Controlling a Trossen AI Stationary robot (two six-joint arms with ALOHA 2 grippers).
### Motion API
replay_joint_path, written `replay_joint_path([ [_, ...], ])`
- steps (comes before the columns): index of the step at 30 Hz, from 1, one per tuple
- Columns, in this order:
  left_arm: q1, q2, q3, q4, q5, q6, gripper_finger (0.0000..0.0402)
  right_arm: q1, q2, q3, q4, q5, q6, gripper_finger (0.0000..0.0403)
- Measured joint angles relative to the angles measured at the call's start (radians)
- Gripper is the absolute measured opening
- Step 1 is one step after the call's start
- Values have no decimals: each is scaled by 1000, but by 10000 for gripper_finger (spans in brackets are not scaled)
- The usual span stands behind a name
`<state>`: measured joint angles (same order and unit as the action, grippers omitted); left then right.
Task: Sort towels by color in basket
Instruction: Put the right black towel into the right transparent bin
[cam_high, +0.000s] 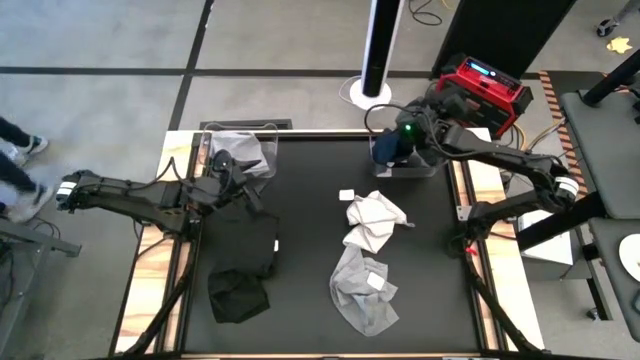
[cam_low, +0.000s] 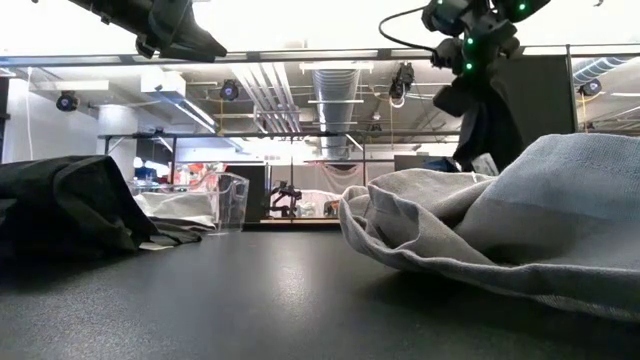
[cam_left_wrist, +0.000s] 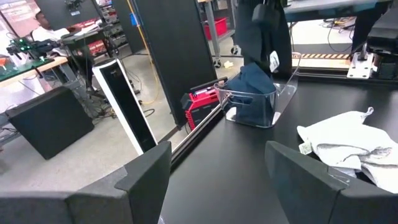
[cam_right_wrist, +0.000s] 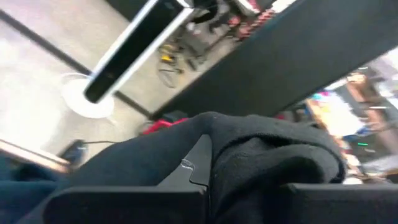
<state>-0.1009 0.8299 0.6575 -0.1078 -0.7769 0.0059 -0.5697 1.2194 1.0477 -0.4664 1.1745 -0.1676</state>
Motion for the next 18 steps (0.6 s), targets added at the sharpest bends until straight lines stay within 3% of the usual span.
replay_joint_path([
  [5,0,0,0,0,0,-8,245,-23,0,-3,34,-110,45,9],
  [18,0,0,0,-9,0,-9,245,-65,0,-38,52,-148,116,9],
])
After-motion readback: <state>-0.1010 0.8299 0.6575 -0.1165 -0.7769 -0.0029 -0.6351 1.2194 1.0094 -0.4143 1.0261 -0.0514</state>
